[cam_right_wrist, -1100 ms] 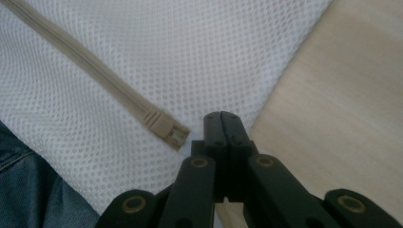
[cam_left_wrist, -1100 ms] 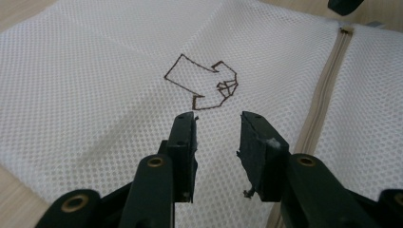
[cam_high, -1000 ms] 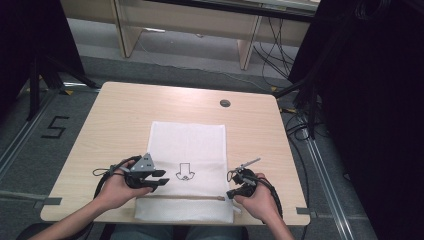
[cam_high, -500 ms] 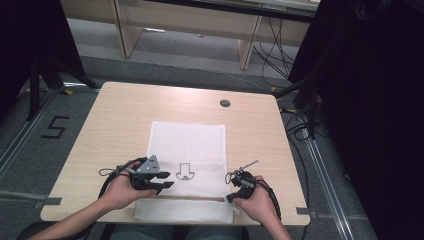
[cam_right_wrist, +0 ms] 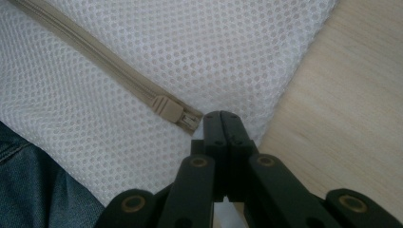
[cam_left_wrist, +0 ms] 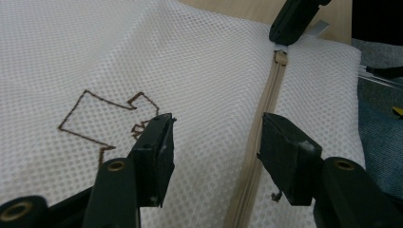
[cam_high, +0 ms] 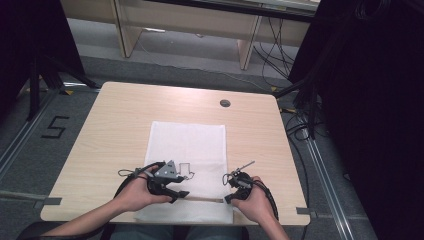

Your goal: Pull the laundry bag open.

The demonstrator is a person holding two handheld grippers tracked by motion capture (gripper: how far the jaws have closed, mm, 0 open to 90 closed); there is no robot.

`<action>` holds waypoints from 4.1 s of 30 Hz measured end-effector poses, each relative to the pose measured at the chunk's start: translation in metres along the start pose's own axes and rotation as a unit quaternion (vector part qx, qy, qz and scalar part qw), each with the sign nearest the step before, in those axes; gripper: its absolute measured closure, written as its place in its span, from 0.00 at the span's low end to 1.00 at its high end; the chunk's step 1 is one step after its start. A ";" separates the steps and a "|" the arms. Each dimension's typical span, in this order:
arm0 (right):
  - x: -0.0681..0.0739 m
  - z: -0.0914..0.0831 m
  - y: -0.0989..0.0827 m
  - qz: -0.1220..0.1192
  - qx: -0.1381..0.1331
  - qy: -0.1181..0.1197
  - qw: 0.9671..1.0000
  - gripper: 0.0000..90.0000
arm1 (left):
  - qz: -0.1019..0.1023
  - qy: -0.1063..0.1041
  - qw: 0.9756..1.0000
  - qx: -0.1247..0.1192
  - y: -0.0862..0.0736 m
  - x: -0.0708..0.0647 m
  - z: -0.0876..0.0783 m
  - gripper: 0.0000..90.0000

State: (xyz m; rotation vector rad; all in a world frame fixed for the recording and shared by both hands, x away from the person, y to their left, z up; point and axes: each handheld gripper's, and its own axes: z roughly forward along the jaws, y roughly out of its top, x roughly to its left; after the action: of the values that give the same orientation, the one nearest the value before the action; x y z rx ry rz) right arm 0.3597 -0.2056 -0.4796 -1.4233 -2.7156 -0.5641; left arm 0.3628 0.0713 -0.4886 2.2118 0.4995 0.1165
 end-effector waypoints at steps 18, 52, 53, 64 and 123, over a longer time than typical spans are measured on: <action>-0.001 0.000 -0.001 0.006 0.001 0.003 1.000 1.00 | 0.046 -0.042 0.998 0.023 0.024 -0.022 0.038 0.57; -0.003 0.001 -0.001 0.006 -0.004 0.010 1.000 1.00 | 0.093 -0.065 0.993 0.042 0.045 -0.040 0.075 0.68; -0.003 0.000 -0.001 0.005 -0.001 0.010 1.000 1.00 | 0.096 -0.065 0.992 0.041 0.046 -0.041 0.076 0.69; -0.004 0.000 -0.001 0.004 -0.001 0.013 1.000 1.00 | 0.103 -0.065 0.991 0.051 0.051 -0.047 0.088 0.74; 0.000 0.001 0.000 -0.001 0.003 0.002 1.000 1.00 | 0.125 -0.052 0.989 0.061 0.056 -0.049 0.082 0.91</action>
State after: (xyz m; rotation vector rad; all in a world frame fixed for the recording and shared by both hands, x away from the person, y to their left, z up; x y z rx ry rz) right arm 0.3598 -0.2059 -0.4803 -1.4178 -2.7126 -0.5586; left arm 0.3559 -0.0389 -0.4939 2.3793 0.1752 0.1046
